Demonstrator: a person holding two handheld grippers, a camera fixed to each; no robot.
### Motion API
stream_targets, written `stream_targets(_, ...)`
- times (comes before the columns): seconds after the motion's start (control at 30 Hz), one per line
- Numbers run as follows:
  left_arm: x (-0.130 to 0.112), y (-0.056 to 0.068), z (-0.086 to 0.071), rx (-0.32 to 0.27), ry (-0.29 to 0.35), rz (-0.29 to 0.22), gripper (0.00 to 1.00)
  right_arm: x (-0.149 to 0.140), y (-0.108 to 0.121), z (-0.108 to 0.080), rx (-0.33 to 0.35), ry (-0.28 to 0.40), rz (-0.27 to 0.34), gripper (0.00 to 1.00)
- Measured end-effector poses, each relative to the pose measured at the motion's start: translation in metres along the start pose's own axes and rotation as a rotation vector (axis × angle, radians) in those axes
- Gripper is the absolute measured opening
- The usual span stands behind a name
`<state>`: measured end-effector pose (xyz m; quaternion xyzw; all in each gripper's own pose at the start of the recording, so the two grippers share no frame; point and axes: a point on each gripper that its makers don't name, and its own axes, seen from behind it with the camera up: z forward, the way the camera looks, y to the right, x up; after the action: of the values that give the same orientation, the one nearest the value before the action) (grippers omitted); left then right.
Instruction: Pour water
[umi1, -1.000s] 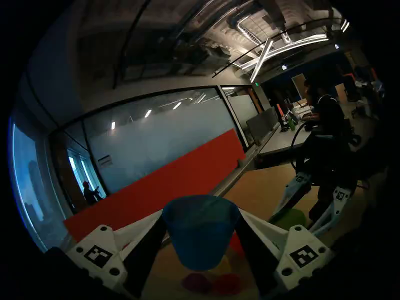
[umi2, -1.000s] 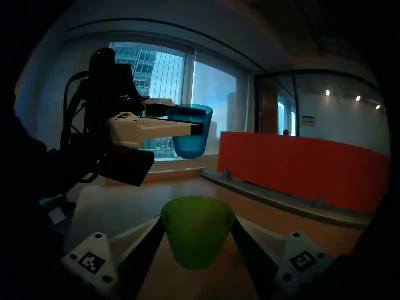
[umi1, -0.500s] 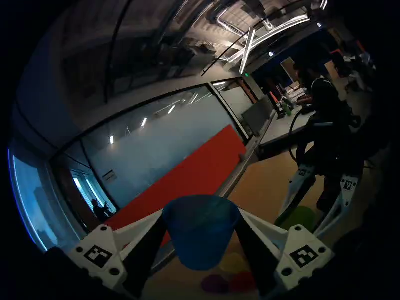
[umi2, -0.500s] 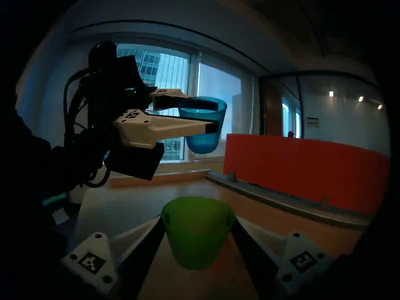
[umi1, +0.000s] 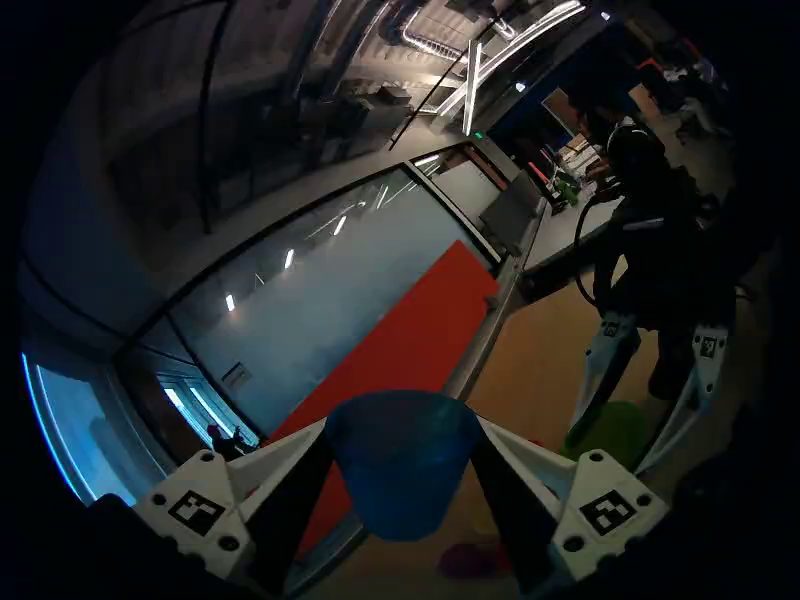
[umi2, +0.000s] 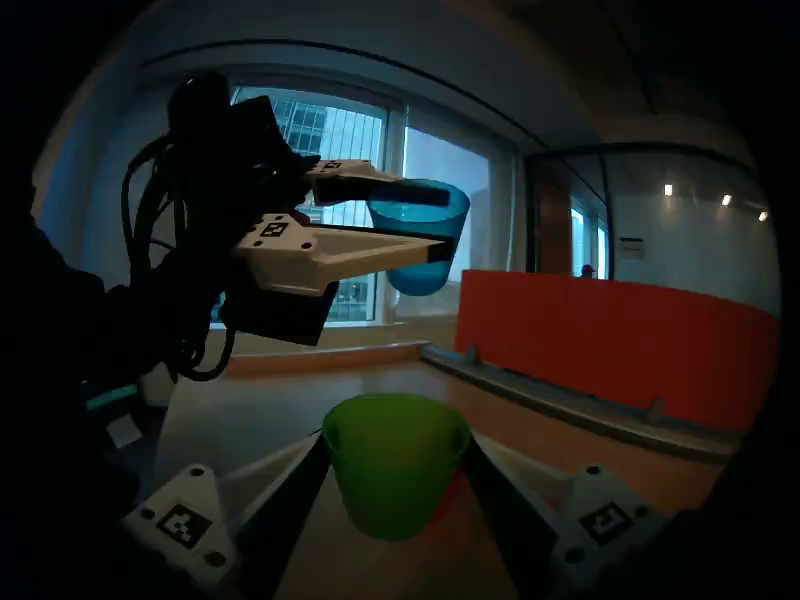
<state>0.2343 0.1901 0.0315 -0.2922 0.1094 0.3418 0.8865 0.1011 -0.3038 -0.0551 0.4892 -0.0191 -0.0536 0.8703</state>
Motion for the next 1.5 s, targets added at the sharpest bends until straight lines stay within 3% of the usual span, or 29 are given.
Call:
stream_targets(0.67,0.007,-0.001,0.005,0.002,0.004,0.162,0.87,0.002,-0.005,0.009,0.019,0.000,-0.004,0.92)
stream_targets(1.5,0.020,-0.001,0.007,0.010,0.017,0.313,0.87,0.002,-0.003,0.013,0.018,0.005,-0.001,0.92)
